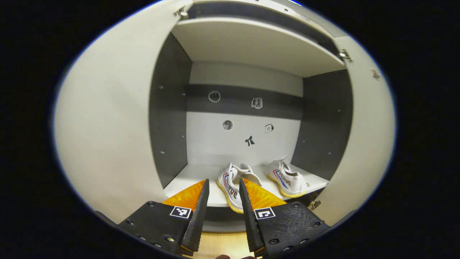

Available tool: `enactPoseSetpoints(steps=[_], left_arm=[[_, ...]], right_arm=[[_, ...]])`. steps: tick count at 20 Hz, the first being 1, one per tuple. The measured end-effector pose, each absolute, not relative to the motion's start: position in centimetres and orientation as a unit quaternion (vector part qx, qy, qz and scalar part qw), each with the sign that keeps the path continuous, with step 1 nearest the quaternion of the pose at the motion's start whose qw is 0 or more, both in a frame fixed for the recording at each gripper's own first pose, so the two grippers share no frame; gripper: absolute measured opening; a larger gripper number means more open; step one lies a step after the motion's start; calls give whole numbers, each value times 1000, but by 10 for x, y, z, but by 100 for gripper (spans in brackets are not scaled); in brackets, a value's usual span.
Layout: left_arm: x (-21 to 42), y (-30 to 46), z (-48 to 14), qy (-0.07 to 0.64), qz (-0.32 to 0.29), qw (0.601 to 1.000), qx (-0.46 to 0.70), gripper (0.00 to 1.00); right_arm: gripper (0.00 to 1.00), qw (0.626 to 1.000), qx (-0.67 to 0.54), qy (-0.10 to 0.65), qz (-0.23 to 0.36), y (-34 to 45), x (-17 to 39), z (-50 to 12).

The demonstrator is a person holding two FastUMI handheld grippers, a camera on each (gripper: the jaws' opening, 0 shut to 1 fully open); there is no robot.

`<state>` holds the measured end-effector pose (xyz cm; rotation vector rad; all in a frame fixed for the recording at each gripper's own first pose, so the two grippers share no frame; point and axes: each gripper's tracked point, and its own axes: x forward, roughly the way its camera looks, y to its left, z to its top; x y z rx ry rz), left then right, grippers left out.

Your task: Grab one shoe with the right hand and put it into the shoe cabinet, grab the other shoe with the left hand and put it into the shoe cabinet; then close the right door with the right hand and the left door with the left hand.

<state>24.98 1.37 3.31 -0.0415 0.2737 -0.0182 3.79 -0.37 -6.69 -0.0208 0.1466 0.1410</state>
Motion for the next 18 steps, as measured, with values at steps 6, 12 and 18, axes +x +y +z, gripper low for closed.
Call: enactPoseSetpoints(steps=[6,12,18], left_arm=[[100,-2,24,48,-7,998,-27,70],[12,-24,-2,56,-14,994,-91,79],[-29,-29,-3,11,6,999,-37,90]], right_arm=[[100,994,-12,63,88,3,19,-54],[100,994,-1,64,91,1,4,-54],[100,998,7,47,43,-43,-6,-32]])
